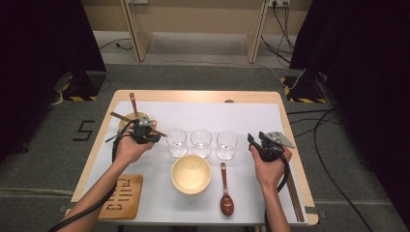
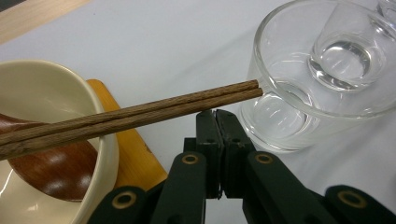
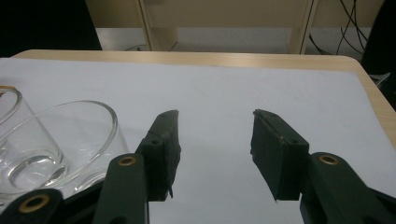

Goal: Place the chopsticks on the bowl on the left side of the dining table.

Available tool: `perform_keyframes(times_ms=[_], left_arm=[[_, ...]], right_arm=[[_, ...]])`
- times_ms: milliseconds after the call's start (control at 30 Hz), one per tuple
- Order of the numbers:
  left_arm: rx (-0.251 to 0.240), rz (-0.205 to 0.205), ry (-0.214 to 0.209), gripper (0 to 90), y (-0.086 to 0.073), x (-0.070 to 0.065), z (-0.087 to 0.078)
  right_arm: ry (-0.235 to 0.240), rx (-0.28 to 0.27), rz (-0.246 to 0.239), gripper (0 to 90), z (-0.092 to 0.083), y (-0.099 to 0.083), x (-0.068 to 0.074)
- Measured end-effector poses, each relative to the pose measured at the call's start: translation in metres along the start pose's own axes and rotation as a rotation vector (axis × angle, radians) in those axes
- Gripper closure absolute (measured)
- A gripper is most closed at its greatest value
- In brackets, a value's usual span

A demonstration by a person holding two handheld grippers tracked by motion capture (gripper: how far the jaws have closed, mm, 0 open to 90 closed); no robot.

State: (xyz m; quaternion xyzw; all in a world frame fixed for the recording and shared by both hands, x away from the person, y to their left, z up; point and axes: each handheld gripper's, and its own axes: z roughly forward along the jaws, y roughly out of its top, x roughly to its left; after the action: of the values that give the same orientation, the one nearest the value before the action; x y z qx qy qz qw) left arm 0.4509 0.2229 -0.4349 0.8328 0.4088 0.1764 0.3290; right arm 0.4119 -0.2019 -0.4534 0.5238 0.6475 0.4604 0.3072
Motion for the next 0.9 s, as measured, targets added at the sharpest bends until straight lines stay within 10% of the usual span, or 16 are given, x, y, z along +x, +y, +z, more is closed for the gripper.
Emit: perform_keyframes(times_ms=[300,567,900], left_arm=[[-0.029,-0.007,0.016,88.8,-0.001,0.008,-0.018],[-0.063,-0.122,0.122,89.3,-0.001,0.056,-0.031],[-0.080,-0.158,0.209,89.3,0.010,0.085,-0.033]], right_arm=[[-0.002,-0.003,0.001,52.0,-0.001,0.000,0.000],[0.000,-0.001,-0.002,52.0,0.000,0.001,0.001],[0.004,0.002,-0.002,52.0,0.001,0.000,0.002]])
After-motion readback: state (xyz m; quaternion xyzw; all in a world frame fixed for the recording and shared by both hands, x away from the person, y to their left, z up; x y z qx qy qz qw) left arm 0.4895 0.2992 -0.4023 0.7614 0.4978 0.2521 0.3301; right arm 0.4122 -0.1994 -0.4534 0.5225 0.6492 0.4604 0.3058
